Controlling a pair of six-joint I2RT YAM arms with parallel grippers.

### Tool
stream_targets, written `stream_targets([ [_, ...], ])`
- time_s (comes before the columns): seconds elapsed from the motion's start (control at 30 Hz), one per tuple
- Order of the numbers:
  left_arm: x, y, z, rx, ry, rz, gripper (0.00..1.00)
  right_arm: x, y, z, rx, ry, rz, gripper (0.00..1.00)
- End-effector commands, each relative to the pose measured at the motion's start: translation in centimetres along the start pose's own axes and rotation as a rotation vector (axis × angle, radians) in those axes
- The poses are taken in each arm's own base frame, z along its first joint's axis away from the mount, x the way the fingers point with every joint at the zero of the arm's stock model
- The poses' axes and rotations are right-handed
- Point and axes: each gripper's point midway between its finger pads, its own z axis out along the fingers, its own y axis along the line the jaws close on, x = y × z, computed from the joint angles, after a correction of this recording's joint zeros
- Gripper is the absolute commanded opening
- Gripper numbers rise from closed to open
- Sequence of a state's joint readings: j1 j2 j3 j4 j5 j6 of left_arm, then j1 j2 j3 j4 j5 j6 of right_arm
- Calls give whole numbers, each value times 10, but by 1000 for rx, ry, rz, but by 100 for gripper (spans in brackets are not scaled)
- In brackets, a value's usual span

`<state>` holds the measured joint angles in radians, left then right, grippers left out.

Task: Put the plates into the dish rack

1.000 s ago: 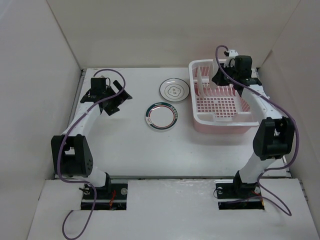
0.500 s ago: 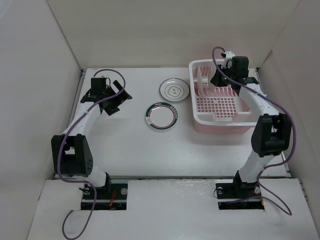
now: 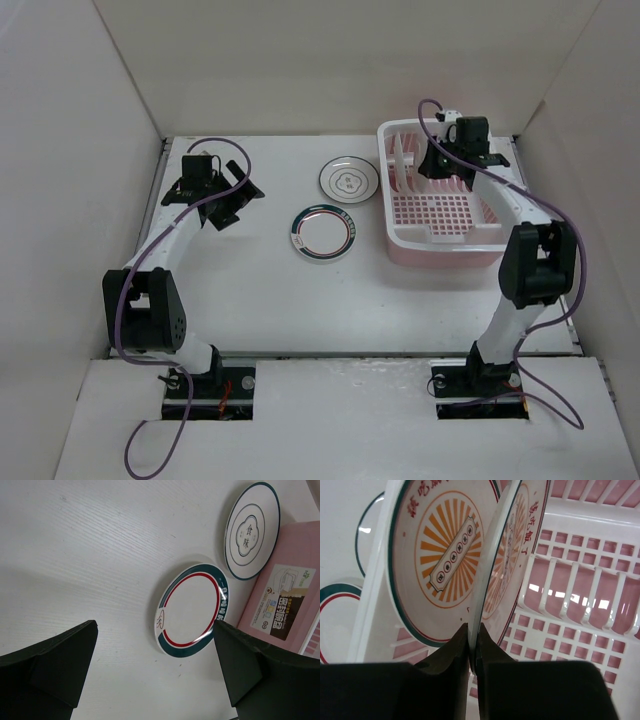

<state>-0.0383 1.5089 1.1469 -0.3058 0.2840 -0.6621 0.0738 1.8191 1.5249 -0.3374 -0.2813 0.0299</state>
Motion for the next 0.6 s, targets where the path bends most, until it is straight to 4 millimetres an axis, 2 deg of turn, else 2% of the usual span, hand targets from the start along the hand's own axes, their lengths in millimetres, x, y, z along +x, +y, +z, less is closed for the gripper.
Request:
stream_targets([
  [0.0,-13,-12,-4,33,-43,31,100,-33,-5,-7,52,-80,-40,13],
  [0.07,-13,-12,-4,33,-43,31,100,-30,-6,-3,52,-71,-38,17],
  [0.3,-9,-6,0,21,-30,36,100,-25,-4,-3,56,-52,-47,56],
  [0.33,-9,-6,0,21,-30,36,100,-34,-2,-9,56,-74,-53,67],
  [0.43,-7,-3,4,16,-24,34,100,-48,3,-24,54,-109,-61,84],
  [0.5,-5,-6,7,34,-9,34,100,-68,7,-43,69,-161,-61,100],
  [0.57,-5,-6,12,47,-11,37,100,-80,3,-58,97,-192,-51,100],
])
